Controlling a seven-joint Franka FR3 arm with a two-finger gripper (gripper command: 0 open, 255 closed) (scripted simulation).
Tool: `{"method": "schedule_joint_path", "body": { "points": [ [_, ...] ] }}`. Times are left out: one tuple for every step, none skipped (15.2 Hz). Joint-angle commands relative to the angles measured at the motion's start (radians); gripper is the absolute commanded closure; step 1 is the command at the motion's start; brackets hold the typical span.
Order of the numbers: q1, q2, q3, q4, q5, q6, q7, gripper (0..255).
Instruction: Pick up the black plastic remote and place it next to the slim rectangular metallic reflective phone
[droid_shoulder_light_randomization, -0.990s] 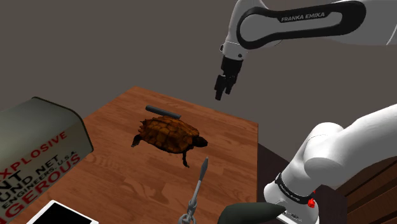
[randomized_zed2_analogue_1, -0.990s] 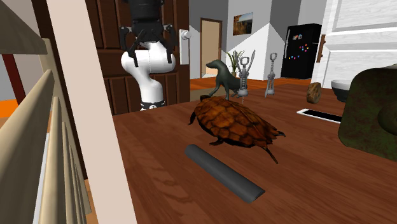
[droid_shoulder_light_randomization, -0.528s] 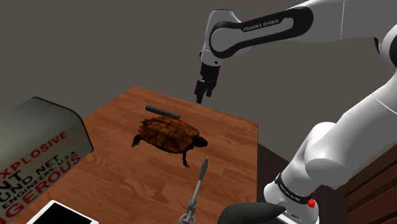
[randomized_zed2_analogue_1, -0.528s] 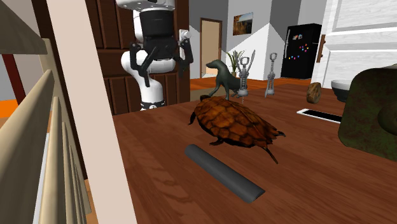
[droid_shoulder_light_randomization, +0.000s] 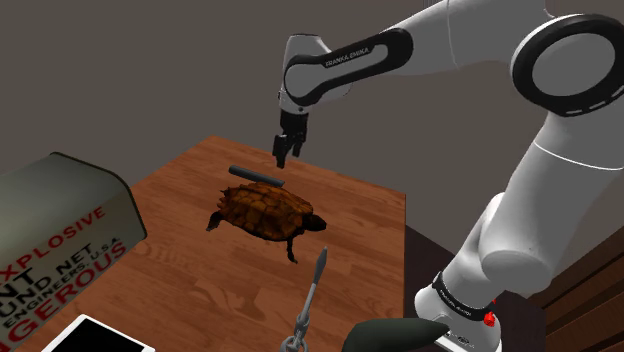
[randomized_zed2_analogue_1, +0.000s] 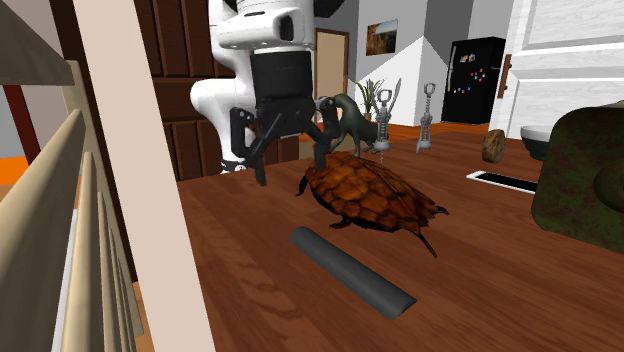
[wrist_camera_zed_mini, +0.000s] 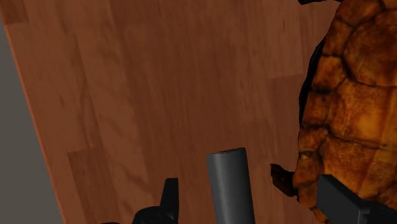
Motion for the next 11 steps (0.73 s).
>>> {"method": "schedule_joint_path", "body": {
  "points": [
    [0.004,0.072,0.005,0.061,-0.003,0.011,-0.010,0],
    [0.008,0.111,0.008,0.097,-0.005,0.014,-0.013,0],
    [0.011,0.149,0.011,0.134,-0.007,0.016,-0.015,0],
    [0.015,0.188,0.014,0.173,-0.010,0.017,-0.017,0],
    [0.019,0.227,0.017,0.213,-0.013,0.016,-0.019,0],
    [0.023,0.266,0.020,0.255,-0.016,0.015,-0.021,0],
    [0.024,0.281,0.021,0.272,-0.017,0.014,-0.022,0],
    [0.025,0.287,0.021,0.266,-0.017,0.025,-0.022,0],
    [0.025,0.292,0.021,0.260,-0.017,0.036,-0.022,0],
    [0.026,0.298,0.021,0.254,-0.017,0.048,-0.022,0],
    [0.027,0.304,0.022,0.249,-0.016,0.059,-0.022,0]
  ]
}}
